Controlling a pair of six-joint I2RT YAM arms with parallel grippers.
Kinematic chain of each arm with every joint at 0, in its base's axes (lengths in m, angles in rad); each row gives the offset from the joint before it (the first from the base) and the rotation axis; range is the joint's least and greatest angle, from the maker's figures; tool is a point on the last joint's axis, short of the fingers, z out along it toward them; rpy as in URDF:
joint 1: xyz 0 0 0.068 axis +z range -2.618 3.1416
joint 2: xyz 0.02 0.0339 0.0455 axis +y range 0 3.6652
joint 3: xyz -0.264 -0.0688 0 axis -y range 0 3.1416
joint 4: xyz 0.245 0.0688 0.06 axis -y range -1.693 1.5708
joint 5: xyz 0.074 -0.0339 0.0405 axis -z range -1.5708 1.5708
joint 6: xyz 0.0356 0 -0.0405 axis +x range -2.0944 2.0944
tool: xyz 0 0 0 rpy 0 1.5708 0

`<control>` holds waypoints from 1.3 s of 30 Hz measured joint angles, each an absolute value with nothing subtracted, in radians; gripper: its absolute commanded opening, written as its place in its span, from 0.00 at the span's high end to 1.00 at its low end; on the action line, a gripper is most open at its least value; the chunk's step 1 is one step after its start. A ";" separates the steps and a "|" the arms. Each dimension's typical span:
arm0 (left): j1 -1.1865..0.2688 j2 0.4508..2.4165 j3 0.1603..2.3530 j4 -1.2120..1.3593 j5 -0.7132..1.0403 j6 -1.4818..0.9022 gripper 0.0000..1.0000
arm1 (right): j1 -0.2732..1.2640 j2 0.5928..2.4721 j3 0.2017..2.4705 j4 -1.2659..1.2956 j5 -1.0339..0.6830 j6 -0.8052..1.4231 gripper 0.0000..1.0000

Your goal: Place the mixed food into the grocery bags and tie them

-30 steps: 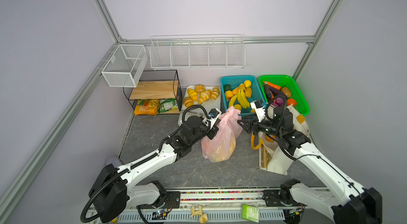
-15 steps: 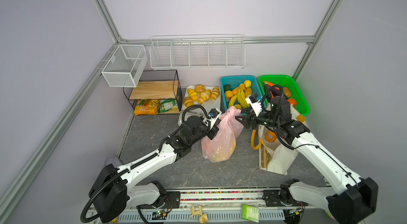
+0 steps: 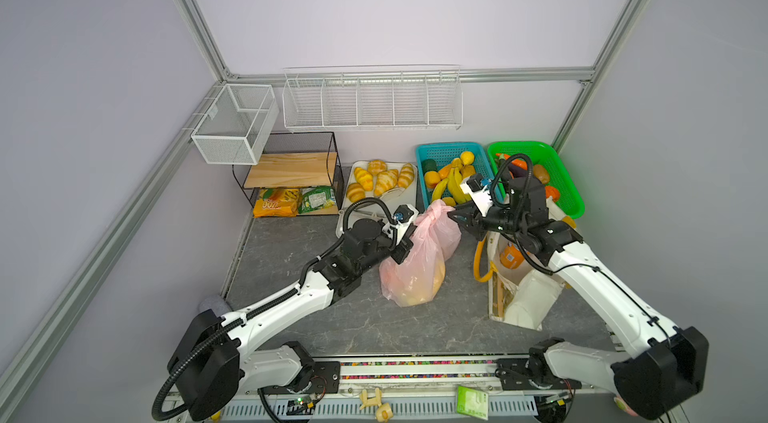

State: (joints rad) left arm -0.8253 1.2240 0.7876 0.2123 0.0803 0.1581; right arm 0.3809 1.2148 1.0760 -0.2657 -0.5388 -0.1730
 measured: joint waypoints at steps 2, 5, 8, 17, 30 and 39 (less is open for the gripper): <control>-0.825 1.224 0.788 0.212 0.080 0.158 1.00 | 0.381 1.205 1.076 -0.266 -0.539 -0.171 0.84; -0.825 1.224 0.788 0.212 0.080 0.158 1.00 | 0.381 1.197 1.076 -0.266 -0.538 -0.168 0.87; -0.825 1.224 0.788 0.212 0.078 0.154 1.00 | 0.381 1.191 1.076 -0.273 -0.518 -0.160 0.90; -0.825 1.179 0.786 0.212 0.001 0.132 1.00 | 0.381 1.140 1.075 -0.352 -0.407 -0.101 0.93; -0.794 1.124 0.759 0.165 -0.107 0.085 1.00 | 0.381 1.128 1.007 -0.411 -0.266 0.018 0.93; -0.770 1.050 0.728 0.077 0.110 0.049 1.00 | 0.381 1.128 0.961 -0.407 -0.240 0.053 0.93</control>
